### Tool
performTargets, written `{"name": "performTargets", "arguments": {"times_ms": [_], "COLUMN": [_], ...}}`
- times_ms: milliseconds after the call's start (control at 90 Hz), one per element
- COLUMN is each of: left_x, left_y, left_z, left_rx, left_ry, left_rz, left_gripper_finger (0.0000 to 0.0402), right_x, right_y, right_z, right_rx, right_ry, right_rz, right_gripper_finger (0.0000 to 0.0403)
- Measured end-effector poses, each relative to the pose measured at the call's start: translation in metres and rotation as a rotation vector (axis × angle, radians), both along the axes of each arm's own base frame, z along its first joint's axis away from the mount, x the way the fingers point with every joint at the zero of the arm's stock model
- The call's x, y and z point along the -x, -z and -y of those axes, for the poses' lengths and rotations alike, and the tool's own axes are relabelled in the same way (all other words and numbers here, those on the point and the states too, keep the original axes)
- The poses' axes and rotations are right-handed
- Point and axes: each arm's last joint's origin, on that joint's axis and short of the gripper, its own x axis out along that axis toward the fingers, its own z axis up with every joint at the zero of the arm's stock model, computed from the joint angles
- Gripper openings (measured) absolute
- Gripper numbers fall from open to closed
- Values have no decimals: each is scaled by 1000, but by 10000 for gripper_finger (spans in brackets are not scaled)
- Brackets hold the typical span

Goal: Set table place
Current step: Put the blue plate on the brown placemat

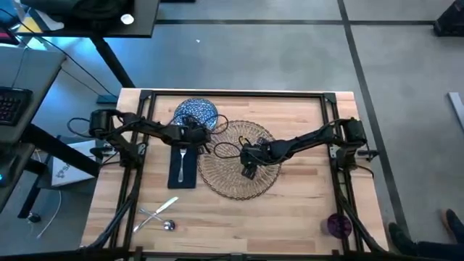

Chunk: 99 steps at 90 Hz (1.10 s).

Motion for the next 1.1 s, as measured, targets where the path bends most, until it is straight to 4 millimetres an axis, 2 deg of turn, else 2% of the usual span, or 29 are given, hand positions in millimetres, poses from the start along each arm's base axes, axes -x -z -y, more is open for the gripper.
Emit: {"name": "performTargets", "arguments": {"times_ms": [444,878,1100], "left_x": [5,3,2], "left_y": [3,5,3], "left_z": [-15,-13,-13], "left_rx": [-127,-49,-76], "left_ry": [-34,9,3], "left_rz": [18,44,42], "left_gripper_finger": [177,88,14], "right_x": [-3,-3,-3], "right_y": [-1,-1,-1], "right_z": [0,0,0], "right_rx": [1,7,12], "right_ry": [2,-7,-18], "right_rz": [38,35,33], "right_gripper_finger": [190,190,190]}}
